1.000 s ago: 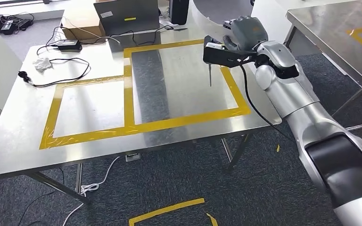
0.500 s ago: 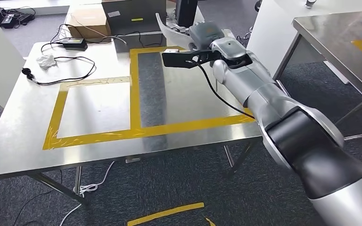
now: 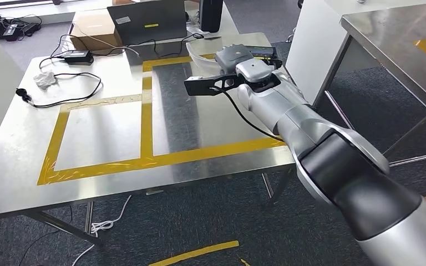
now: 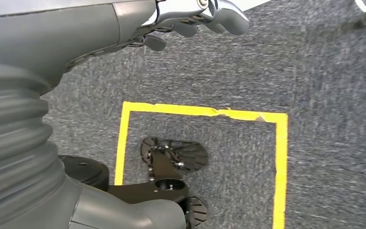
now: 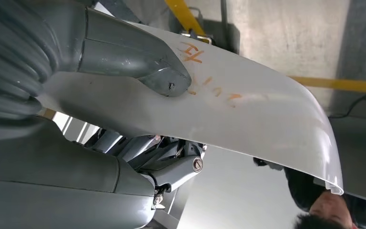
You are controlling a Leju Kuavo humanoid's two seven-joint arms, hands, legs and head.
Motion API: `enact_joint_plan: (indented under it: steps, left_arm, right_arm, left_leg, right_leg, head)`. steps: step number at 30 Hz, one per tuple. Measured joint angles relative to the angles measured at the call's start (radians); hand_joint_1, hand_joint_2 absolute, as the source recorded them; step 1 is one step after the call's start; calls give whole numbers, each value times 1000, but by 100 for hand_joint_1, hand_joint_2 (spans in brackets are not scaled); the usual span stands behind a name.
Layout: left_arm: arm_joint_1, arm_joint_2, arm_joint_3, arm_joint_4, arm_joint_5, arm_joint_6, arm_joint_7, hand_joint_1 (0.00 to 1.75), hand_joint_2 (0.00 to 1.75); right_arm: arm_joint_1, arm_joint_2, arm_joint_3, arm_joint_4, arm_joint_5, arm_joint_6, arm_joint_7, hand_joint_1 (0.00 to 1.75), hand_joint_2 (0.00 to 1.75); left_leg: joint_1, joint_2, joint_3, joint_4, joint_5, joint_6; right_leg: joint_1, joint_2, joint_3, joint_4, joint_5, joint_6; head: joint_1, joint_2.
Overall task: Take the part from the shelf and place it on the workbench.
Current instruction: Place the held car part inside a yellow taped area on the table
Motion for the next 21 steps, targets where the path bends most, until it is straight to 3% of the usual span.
enact_joint_plan:
  steps: [5, 12, 20, 21]
  left_arm:
    - [0, -2, 0, 0, 1, 13, 7, 0, 175]
    - [1, -8, 1, 0, 4, 53, 56, 0, 175]
    - [1, -11, 1, 0, -4, 51, 52, 0, 175]
    - [1, -12, 1, 0, -5, 46, 47, 0, 175]
  right_arm:
    - [48, 19, 4, 19, -14, -30, 22, 175, 175]
    - [130, 30, 4, 33, -14, -72, 52, 175, 175]
    - [173, 38, 4, 46, -11, -72, 55, 175, 175]
    - [179, 38, 4, 47, -11, -75, 53, 131, 175]
  left_leg:
    - [2, -1, 1, -2, 0, -13]
    - [0, -1, -1, 1, -1, -11]
    - [-1, -2, -3, 4, -2, -10]
    - [-1, -1, -3, 4, -2, -9]
  right_leg:
    - [1, -1, 1, 0, -1, -1]
    - [0, -2, 2, -1, 0, 0]
    - [-1, -2, 3, -3, 1, 2]
    - [-1, -2, 3, -4, 1, 3]
  head:
    - [0, 0]
    - [0, 0]
    - [0, 0]
    - [0, 0]
